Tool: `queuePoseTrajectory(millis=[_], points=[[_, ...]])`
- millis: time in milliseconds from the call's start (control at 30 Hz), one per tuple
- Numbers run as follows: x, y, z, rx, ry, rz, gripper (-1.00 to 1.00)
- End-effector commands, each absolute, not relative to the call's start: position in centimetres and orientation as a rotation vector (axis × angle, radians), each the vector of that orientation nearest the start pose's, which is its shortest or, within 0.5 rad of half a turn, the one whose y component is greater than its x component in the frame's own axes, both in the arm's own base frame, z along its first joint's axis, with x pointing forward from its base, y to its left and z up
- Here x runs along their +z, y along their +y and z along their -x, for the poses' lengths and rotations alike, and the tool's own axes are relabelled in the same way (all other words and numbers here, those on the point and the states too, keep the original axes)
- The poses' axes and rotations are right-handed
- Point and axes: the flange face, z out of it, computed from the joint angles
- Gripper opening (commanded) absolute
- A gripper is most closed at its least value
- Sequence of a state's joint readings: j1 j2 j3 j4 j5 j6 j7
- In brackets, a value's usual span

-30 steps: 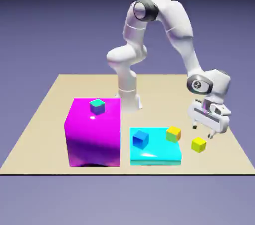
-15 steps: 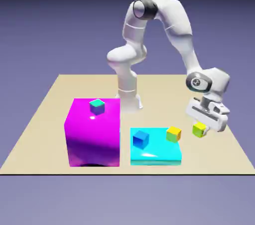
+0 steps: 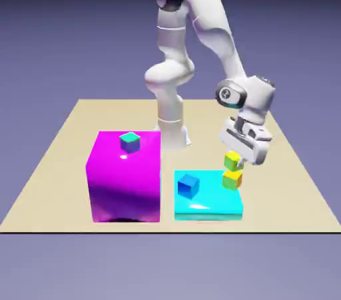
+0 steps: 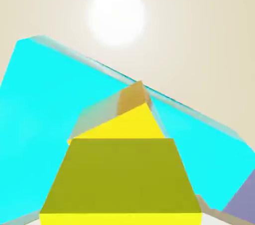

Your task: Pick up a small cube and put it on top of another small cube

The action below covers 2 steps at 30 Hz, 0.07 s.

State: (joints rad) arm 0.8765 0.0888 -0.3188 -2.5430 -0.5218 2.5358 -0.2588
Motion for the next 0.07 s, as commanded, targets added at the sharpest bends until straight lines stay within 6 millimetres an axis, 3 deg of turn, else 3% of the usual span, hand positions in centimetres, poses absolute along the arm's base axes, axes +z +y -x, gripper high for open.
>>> queuePoseTrajectory(millis=[0,33], points=[[23.2,23.9,-37.7,0.085,-2.038,2.788,1.00],[24.6,24.3,-37.6,0.084,-2.039,2.789,1.00]])
